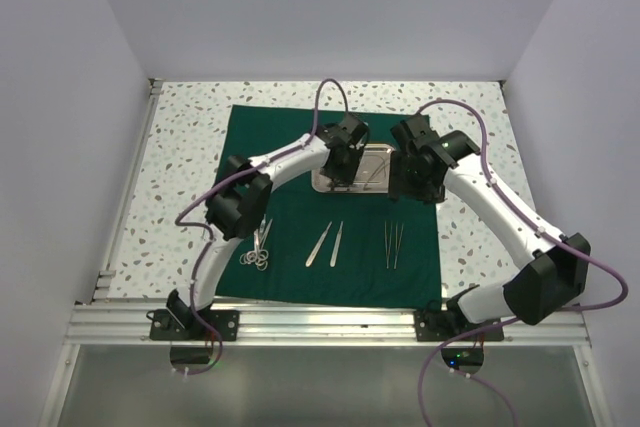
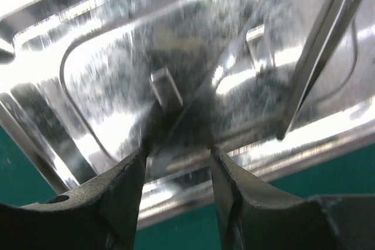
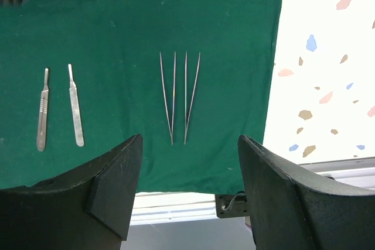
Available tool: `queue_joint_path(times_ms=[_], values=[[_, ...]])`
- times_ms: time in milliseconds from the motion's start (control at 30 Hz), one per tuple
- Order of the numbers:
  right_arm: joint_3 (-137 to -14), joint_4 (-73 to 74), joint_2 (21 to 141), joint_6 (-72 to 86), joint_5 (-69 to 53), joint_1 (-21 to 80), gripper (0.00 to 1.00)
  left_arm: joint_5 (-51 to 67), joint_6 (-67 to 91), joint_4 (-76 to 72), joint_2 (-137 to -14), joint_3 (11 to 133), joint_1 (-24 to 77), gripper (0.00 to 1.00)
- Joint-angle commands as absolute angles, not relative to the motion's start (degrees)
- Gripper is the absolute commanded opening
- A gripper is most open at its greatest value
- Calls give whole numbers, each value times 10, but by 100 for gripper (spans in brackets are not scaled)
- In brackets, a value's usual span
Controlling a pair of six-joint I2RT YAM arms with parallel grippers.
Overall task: Open and lay out the surgical kit
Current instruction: Pick up the medical item from the container.
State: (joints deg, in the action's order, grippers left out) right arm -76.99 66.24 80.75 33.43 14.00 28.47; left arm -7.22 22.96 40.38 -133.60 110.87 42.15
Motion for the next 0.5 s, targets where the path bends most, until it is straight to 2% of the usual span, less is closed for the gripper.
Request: queue_joint_path(times_ms=[0,300,467], values=[[-786,657,809,340,143,283,70,-3,262,447,-1304,1024,424,51],[-771,650,796,339,134,282,70,37,282,422,-1265,972,425,49],[-767,652,785,339,136,282,69,-30,282,452,-1275,1027,424,45]])
